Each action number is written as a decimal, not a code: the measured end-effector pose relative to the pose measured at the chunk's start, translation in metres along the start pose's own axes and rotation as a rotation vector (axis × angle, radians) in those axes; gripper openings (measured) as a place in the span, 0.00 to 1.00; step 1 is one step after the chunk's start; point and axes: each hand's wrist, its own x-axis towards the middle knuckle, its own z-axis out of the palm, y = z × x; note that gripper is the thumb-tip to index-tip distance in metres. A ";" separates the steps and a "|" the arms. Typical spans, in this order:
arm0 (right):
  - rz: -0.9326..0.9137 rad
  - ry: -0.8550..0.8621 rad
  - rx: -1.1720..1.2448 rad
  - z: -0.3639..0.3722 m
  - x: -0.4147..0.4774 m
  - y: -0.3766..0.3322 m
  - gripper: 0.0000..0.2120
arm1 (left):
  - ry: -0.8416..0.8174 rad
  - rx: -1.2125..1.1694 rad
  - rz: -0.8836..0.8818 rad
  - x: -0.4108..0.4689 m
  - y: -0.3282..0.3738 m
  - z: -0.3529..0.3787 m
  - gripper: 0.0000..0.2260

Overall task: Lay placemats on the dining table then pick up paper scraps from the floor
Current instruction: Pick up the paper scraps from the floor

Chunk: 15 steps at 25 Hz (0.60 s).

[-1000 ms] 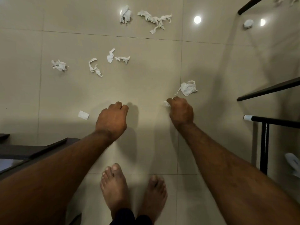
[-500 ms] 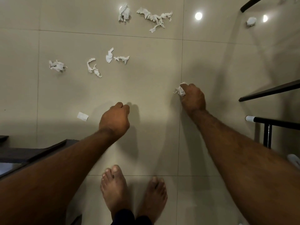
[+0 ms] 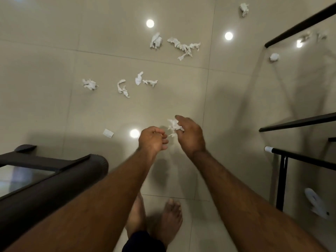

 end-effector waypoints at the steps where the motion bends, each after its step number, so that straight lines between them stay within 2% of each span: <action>1: 0.001 -0.024 0.046 -0.006 -0.008 -0.022 0.24 | 0.011 -0.073 -0.038 -0.012 0.004 -0.001 0.13; 5: 0.082 -0.145 0.123 -0.024 -0.034 -0.092 0.27 | 0.010 -0.456 -0.165 -0.059 0.025 -0.015 0.14; 7: 0.023 -0.168 0.058 -0.029 -0.041 -0.118 0.27 | -0.036 -0.683 -0.219 -0.075 0.034 -0.027 0.11; 9: -0.032 -0.219 -0.047 -0.031 -0.044 -0.139 0.28 | -0.108 -0.787 -0.246 -0.084 0.045 -0.040 0.14; 11: -0.048 -0.235 -0.125 -0.031 -0.043 -0.155 0.30 | -0.097 -0.733 -0.275 -0.080 0.051 -0.047 0.17; 13: -0.087 -0.254 -0.151 -0.025 -0.038 -0.162 0.32 | -0.041 -0.593 -0.275 -0.071 0.057 -0.057 0.14; 15: -0.132 -0.349 -0.139 -0.018 -0.032 -0.165 0.35 | 0.046 -0.484 -0.264 -0.059 0.062 -0.068 0.13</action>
